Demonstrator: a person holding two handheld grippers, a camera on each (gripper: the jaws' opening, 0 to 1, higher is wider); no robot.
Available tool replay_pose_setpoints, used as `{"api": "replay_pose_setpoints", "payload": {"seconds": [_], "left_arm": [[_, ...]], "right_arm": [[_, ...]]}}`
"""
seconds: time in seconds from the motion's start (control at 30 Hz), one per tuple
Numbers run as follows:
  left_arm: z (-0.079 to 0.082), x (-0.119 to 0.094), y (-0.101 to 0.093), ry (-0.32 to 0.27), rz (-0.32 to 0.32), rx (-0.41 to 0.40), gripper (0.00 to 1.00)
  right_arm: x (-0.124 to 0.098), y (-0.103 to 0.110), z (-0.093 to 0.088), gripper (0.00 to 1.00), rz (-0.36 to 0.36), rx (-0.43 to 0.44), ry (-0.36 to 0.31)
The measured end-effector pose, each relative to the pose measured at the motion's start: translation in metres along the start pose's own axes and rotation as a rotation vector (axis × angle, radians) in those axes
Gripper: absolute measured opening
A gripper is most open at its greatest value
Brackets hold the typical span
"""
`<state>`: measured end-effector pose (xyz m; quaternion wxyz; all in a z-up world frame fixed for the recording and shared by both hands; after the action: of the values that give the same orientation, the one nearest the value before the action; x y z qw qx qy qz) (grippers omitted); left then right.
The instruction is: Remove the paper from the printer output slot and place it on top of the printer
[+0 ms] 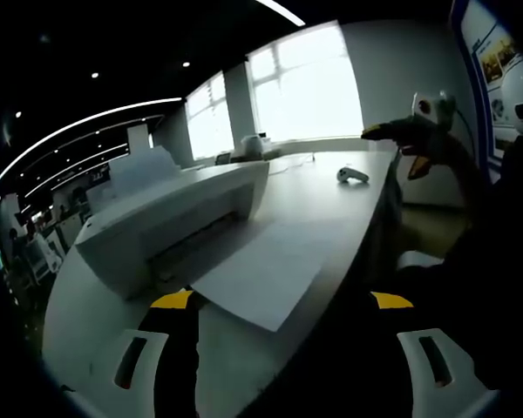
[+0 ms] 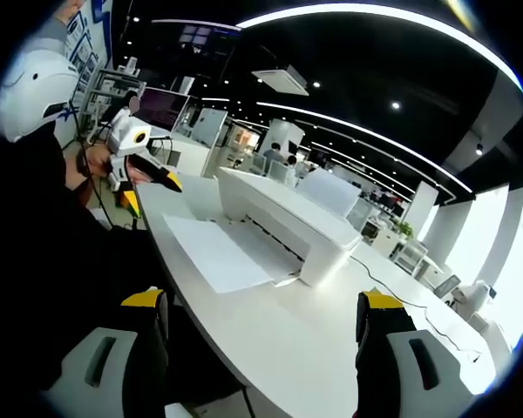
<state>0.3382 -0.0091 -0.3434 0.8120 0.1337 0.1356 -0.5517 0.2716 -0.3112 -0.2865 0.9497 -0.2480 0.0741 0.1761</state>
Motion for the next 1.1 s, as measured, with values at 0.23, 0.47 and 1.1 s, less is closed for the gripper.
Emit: {"api": "replay_pose_setpoints", "payload": {"seconds": [0.23, 0.47, 1.1], "left_arm": [[-0.0002, 0.002, 0.0006, 0.006, 0.004, 0.008, 0.81], [-0.0008, 0.0047, 0.0017, 0.014, 0.009, 0.011, 0.81], [-0.0005, 0.009, 0.0009, 0.011, 0.001, 0.001, 0.81]], "right_arm": [[0.0006, 0.0002, -0.0013, 0.84, 0.003, 0.002, 0.001], [0.001, 0.0011, -0.0023, 0.84, 0.006, 0.004, 0.002], [0.0019, 0.0014, -0.0032, 0.84, 0.007, 0.005, 0.004]]}}
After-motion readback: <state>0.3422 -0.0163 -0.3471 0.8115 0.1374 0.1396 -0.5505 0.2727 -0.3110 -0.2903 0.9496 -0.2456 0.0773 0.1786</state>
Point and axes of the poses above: the point that each gripper's makers call its tool centre point, and the gripper's own axes: x roughly forward along the fingers, y roughly to its left, z roughly out of its top, the point moved 3 cm from there along -x, roughly backward along the fingers, and after that the axes turned 11 degrees about -z, right-handed, at the moved point
